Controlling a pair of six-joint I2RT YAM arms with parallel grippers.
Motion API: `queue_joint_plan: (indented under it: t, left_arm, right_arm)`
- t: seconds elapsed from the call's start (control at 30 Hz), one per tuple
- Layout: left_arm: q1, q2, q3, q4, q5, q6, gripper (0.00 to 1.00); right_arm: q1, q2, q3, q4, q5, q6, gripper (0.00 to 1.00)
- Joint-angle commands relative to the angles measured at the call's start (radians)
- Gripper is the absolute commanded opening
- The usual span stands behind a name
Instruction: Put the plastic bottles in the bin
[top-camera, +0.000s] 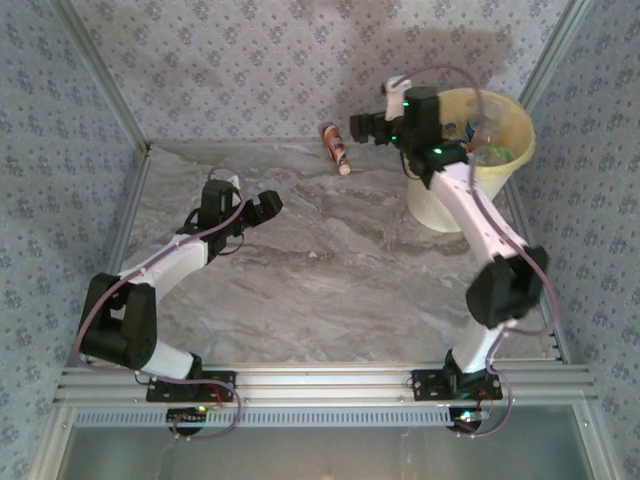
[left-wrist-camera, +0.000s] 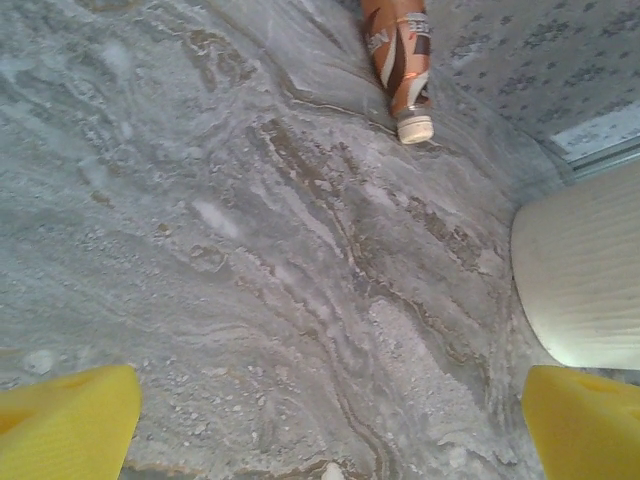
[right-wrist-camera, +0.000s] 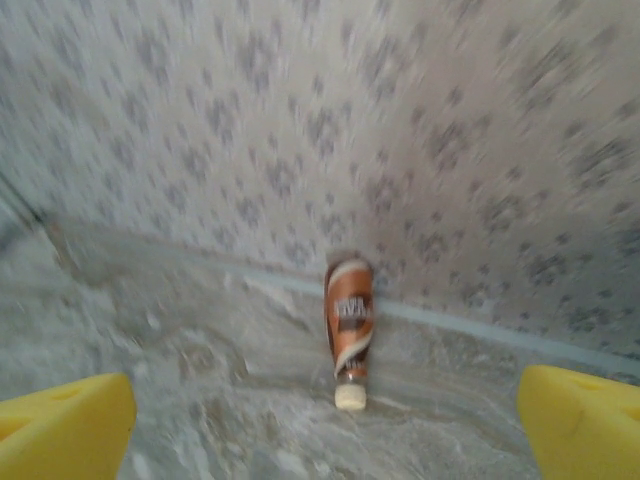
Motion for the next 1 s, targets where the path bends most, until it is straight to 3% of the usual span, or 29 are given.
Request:
queue_joint_plan:
  t: [0.0,0.27,0.43,0.63,0.83,0.97]
  left_arm:
    - [-0.001,-0.010,0.038,-0.047,-0.043,0.006,0.98]
    - [0.002,-0.006,0.055,-0.075,-0.094,0.019,0.98]
    - [0.005,-0.009,0.043,-0.094,-0.119,0.026,0.98]
    - [0.011,0.010,0.038,-0.106,-0.131,0.036,0.98]
    - [0.018,0.048,0.053,-0.114,-0.131,0.040,0.98]
    - [0.022,0.075,0.061,-0.115,-0.131,0.041,0.98]
  right_arm:
    - [0.008,0.160,0.128,-0.101,0.021,-0.117,0.98]
    - [0.021,0.569,0.451,-0.193,0.104,-0.180,0.83]
    - [0.025,0.754,0.635,-0.231,0.079,-0.272,0.79]
    - [0.015,0.841,0.690,-0.223,0.045,-0.282,0.80]
    - [-0.007,0.971,0.908,-0.421,-0.078,-0.242,0.77]
    - [-0.008,0.982,0.900,-0.456,-0.069,-0.212,0.72]
